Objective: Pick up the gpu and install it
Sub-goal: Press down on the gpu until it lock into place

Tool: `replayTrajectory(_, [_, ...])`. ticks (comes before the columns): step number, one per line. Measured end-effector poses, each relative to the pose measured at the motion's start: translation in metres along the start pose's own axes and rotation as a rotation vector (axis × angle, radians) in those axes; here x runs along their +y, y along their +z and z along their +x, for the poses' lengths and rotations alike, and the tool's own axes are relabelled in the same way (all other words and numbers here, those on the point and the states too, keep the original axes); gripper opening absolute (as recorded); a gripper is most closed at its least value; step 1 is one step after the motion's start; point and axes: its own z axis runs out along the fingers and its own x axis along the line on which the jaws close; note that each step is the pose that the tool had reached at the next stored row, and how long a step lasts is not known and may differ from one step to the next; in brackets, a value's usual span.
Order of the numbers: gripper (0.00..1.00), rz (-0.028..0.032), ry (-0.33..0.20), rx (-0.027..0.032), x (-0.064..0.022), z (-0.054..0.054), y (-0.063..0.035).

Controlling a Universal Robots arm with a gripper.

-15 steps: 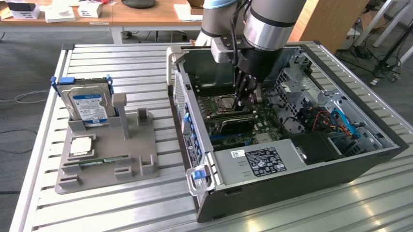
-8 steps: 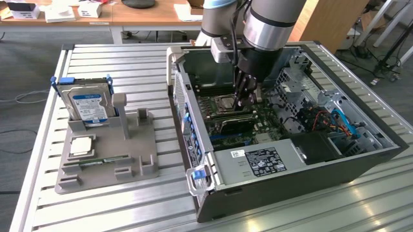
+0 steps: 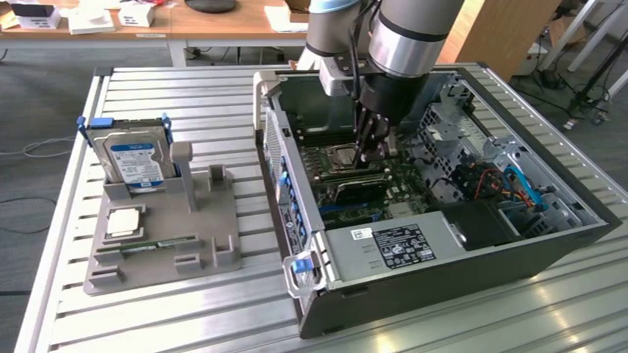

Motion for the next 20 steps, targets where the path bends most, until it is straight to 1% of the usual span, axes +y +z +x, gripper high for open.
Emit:
replayTrajectory(3, [0.11, 0.0001, 0.0, -0.0004, 0.0, 0.0, 0.0008])
replayTrajectory(17, [0.11, 0.0, 0.0, 0.0, -0.0001, 0.0, 0.0113])
replayTrajectory(20, [0.11, 0.0, 0.0, 0.0001, -0.0001, 0.0, 0.0119])
